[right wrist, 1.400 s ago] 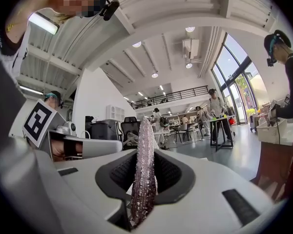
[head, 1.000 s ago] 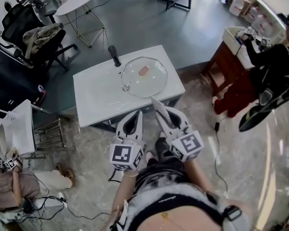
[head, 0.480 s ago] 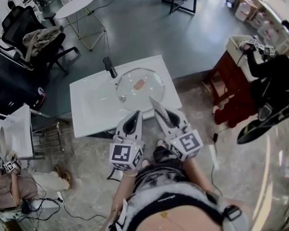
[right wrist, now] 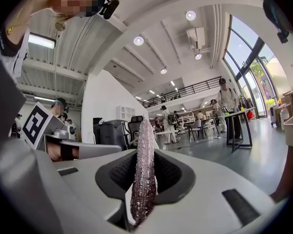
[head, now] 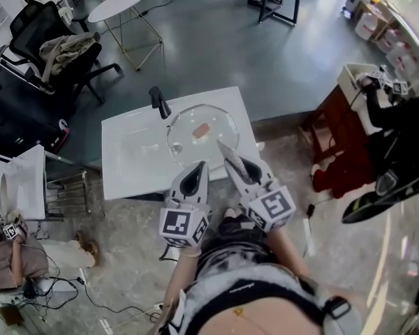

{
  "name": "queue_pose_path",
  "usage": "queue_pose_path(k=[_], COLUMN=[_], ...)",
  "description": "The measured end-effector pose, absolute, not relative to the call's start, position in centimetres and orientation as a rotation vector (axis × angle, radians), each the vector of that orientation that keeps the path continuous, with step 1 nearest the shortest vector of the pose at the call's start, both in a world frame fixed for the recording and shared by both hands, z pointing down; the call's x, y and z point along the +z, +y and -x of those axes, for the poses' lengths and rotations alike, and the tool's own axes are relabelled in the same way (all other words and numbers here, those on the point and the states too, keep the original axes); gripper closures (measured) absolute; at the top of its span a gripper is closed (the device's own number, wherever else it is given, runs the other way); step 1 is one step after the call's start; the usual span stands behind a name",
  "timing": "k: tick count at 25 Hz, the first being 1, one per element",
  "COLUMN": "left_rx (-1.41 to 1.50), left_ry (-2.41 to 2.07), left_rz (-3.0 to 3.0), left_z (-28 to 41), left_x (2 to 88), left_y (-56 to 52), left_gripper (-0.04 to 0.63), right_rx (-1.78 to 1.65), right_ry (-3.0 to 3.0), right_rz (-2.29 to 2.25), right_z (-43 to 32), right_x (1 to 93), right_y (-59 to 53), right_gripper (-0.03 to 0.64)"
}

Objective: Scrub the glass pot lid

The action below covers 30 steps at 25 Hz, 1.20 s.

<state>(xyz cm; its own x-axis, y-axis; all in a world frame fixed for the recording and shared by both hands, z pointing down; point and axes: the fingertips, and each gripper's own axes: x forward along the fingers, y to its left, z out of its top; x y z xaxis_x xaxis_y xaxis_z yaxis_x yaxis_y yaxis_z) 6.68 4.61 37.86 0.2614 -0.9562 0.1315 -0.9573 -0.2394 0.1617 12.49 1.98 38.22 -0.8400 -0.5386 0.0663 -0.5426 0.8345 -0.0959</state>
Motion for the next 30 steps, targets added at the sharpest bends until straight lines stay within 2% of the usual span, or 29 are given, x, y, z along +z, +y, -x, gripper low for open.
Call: queue_pose_path(k=[10, 17, 30], left_rx=[0.021, 0.024, 0.086], left_ry=[-1.834, -1.692, -1.491], left_rz=[-2.256, -2.370, -2.469], left_z=[-4.1, -3.6, 2.2], left_x=[38.7, 38.6, 41.2], left_y=[3.6, -0.1, -6.2], left_gripper=[0.601, 0.601, 0.601], right_rx=[0.180, 0.192, 0.227], right_ry=[-2.961, -2.911, -2.761], right_rz=[-0.866, -0.990, -1.246], right_z=[-11.1, -9.7, -5.0], right_x=[38.7, 39.0, 40.6], right_y=[0.2, -2.2, -7.1], right_gripper=[0.534, 0.534, 0.534])
